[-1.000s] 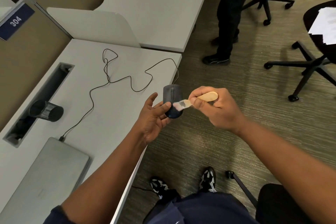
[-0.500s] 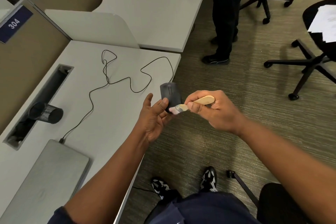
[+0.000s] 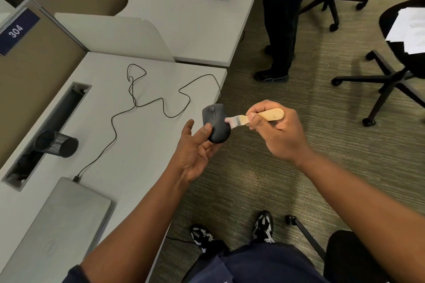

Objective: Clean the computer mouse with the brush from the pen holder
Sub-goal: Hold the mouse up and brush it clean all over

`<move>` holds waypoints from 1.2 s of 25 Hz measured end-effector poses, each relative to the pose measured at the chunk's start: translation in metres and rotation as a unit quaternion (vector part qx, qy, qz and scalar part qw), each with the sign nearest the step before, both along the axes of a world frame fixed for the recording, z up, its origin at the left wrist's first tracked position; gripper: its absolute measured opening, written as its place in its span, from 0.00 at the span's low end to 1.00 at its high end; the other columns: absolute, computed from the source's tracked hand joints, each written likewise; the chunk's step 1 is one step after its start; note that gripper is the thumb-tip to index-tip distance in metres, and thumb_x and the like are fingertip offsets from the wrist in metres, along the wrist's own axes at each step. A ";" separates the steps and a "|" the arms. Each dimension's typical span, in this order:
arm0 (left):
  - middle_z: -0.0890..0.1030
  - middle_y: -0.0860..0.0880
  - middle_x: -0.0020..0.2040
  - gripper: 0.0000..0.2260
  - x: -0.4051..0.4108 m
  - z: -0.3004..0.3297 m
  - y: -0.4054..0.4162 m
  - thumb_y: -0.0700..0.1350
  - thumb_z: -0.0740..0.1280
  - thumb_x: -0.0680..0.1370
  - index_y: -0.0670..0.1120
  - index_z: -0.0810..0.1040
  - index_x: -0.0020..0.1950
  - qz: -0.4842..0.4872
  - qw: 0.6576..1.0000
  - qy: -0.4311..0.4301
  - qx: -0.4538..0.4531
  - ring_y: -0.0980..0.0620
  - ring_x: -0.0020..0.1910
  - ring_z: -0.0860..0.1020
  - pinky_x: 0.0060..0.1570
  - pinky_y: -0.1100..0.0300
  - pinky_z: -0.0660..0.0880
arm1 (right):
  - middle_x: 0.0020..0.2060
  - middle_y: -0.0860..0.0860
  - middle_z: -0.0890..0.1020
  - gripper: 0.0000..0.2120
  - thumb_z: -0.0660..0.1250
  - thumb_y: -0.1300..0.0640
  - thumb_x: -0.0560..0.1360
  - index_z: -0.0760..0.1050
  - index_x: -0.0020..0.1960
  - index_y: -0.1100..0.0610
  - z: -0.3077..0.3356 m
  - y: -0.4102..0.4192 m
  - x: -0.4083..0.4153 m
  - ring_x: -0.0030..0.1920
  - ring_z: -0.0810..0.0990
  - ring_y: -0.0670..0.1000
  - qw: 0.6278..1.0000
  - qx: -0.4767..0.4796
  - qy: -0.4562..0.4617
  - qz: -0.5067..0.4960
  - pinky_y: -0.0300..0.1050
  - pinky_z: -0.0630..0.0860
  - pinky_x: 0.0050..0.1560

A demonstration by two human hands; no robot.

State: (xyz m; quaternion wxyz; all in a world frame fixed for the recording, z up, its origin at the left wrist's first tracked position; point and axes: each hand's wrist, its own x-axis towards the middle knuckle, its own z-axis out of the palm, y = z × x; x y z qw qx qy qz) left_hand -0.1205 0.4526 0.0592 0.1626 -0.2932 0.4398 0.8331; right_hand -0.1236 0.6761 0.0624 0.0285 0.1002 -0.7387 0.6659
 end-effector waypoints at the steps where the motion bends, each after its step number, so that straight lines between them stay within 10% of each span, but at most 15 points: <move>1: 0.80 0.40 0.63 0.46 0.001 0.000 0.001 0.39 0.78 0.69 0.54 0.60 0.83 0.002 1.000 -0.003 -0.001 0.38 0.55 0.88 0.42 0.51 0.86 | 0.38 0.59 0.84 0.05 0.68 0.58 0.81 0.83 0.49 0.56 0.001 -0.001 0.000 0.35 0.81 0.54 0.999 -0.031 -0.023 0.029 0.44 0.76 0.33; 6: 0.80 0.40 0.62 0.44 0.001 0.000 0.001 0.40 0.77 0.70 0.53 0.61 0.82 0.004 1.000 -0.007 -0.003 0.39 0.53 0.88 0.41 0.51 0.86 | 0.40 0.59 0.86 0.07 0.69 0.61 0.82 0.83 0.48 0.54 -0.003 -0.003 -0.001 0.38 0.85 0.50 0.996 -0.041 -0.080 0.027 0.40 0.80 0.38; 14: 0.82 0.39 0.65 0.31 0.012 0.000 -0.006 0.39 0.74 0.73 0.50 0.71 0.75 -0.038 0.999 0.007 0.036 0.41 0.53 0.87 0.40 0.52 0.86 | 0.42 0.59 0.84 0.05 0.69 0.48 0.80 0.82 0.50 0.38 0.000 -0.005 0.001 0.44 0.81 0.71 0.998 -0.042 -0.024 -0.046 0.70 0.78 0.40; 21: 0.81 0.38 0.65 0.25 0.011 -0.001 -0.011 0.38 0.72 0.75 0.49 0.73 0.71 -0.034 0.998 0.010 0.054 0.41 0.53 0.86 0.37 0.53 0.86 | 0.38 0.43 0.84 0.08 0.69 0.57 0.82 0.82 0.54 0.44 0.001 -0.002 0.006 0.34 0.76 0.45 1.000 -0.007 -0.023 0.007 0.38 0.72 0.35; 30: 0.85 0.37 0.58 0.28 0.008 -0.006 -0.014 0.39 0.72 0.75 0.49 0.69 0.73 0.002 0.998 0.003 0.056 0.41 0.49 0.88 0.38 0.53 0.87 | 0.43 0.55 0.87 0.07 0.70 0.57 0.79 0.84 0.53 0.58 0.013 0.002 0.004 0.43 0.85 0.52 0.974 -0.122 -0.090 0.167 0.42 0.82 0.42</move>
